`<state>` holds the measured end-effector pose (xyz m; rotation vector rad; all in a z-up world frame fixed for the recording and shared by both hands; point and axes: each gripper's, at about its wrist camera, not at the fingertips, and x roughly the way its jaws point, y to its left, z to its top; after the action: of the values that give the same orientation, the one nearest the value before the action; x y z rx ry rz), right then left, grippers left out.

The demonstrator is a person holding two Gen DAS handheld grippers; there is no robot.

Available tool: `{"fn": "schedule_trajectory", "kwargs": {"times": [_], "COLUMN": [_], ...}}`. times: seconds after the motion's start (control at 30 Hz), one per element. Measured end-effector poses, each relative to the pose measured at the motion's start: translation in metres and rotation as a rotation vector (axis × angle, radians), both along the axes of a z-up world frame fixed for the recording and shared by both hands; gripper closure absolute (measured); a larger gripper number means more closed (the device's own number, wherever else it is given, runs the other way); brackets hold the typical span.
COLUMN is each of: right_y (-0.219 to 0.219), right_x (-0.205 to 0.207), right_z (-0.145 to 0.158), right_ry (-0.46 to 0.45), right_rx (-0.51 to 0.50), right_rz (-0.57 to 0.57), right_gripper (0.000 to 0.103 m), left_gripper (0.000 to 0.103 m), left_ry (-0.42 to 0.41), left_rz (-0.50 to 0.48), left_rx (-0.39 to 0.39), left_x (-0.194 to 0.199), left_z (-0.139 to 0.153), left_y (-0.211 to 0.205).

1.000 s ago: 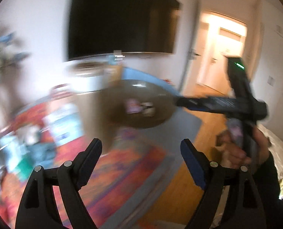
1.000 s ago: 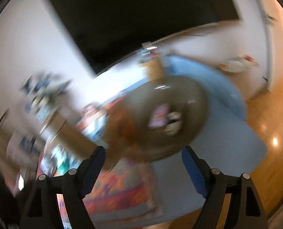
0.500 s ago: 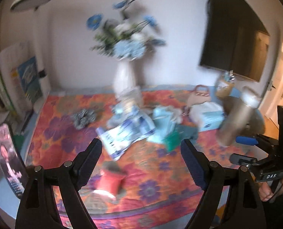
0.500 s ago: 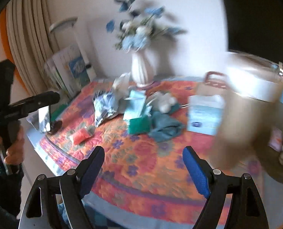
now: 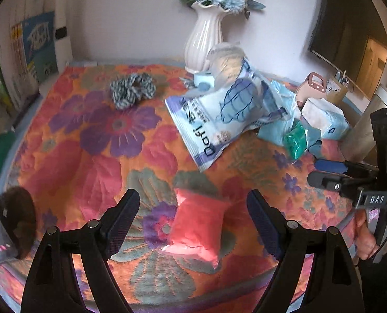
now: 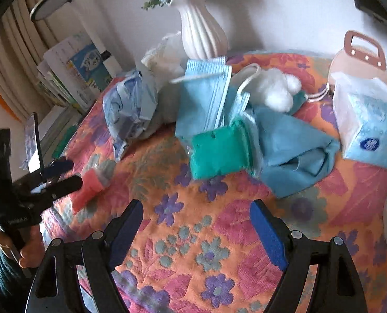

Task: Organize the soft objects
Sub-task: 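Move left tool to pink pouch while right tool approaches green pouch, then grasp pink pouch with left tool while right tool grasps green pouch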

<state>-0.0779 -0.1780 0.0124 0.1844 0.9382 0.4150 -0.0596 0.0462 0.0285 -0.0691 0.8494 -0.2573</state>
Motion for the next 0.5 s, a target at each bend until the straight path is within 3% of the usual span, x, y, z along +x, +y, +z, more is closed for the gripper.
{"fn": "schedule_trajectory", "kwargs": {"times": [0.3,0.37,0.5], "right_y": [-0.006,-0.003,-0.022], "right_x": [0.026,0.035,0.052], "right_z": [0.006,0.006,-0.005], "right_ry": [0.091,0.117,0.218], "right_rx": [0.063,0.053,0.304], "right_rz": [-0.102,-0.116,-0.204], "right_gripper": [0.020,0.020,0.019], "left_gripper": [0.023,0.044,0.049], "left_ry": [0.017,0.038,0.040], "left_rz": [-0.011,-0.009,-0.031], "left_rx": [0.002,0.015,0.064], "left_x": [0.002,0.003,0.003], "left_z": [-0.010,-0.014,-0.017], "left_y": [-0.004,-0.006,-0.015]}}
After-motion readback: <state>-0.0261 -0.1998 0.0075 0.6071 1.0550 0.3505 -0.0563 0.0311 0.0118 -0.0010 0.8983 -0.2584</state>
